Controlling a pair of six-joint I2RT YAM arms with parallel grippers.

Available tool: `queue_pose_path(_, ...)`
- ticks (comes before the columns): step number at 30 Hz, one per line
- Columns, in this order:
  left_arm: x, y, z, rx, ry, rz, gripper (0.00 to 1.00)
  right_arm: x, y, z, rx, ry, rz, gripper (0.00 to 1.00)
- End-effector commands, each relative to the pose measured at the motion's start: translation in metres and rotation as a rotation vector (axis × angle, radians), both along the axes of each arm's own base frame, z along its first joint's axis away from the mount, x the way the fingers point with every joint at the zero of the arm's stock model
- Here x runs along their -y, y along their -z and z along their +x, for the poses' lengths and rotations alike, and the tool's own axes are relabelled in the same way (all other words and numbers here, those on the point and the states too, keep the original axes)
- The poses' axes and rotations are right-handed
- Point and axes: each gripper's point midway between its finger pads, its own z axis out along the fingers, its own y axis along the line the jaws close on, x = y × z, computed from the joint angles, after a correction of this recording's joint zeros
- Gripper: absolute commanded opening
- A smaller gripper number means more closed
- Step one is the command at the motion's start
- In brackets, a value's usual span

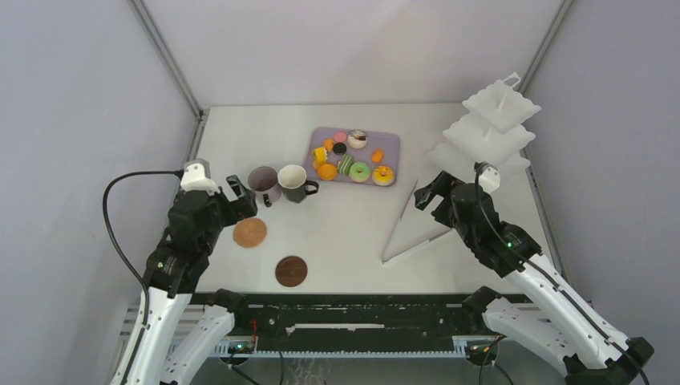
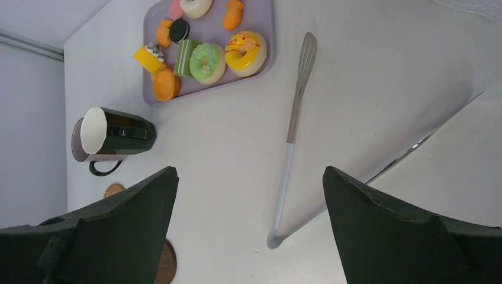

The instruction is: Serve the afternoon tea

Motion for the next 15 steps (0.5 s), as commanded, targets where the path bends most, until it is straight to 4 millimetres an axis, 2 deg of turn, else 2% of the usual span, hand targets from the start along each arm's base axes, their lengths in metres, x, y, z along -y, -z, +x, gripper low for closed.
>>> queue_pose_path(1, -0.006, -0.011, 0.001, 0.056, -0.034, -0.002, 1.0, -0.002, -0.016, 0.008, 0.053, 0.021, 0.039, 1.0)
queue_pose_path(6, 0.005, -0.008, 0.001, 0.065, 0.038, 0.001, 1.0, -0.007, -0.001, 0.009, -0.015, 0.032, 0.037, 1.0)
queue_pose_path(10, 0.029, -0.007, -0.002, 0.056, 0.198, 0.001, 1.0, -0.01, 0.017, 0.003, -0.078, 0.064, -0.012, 1.0)
queue_pose_path(13, 0.045, -0.008, -0.007, 0.064, 0.262, -0.03, 1.0, 0.004, 0.04, -0.005, -0.161, 0.138, -0.089, 1.0)
queue_pose_path(15, 0.054, -0.007, -0.011, 0.061, 0.287, -0.032, 0.99, 0.013, 0.06, -0.018, -0.273, 0.167, -0.108, 1.0)
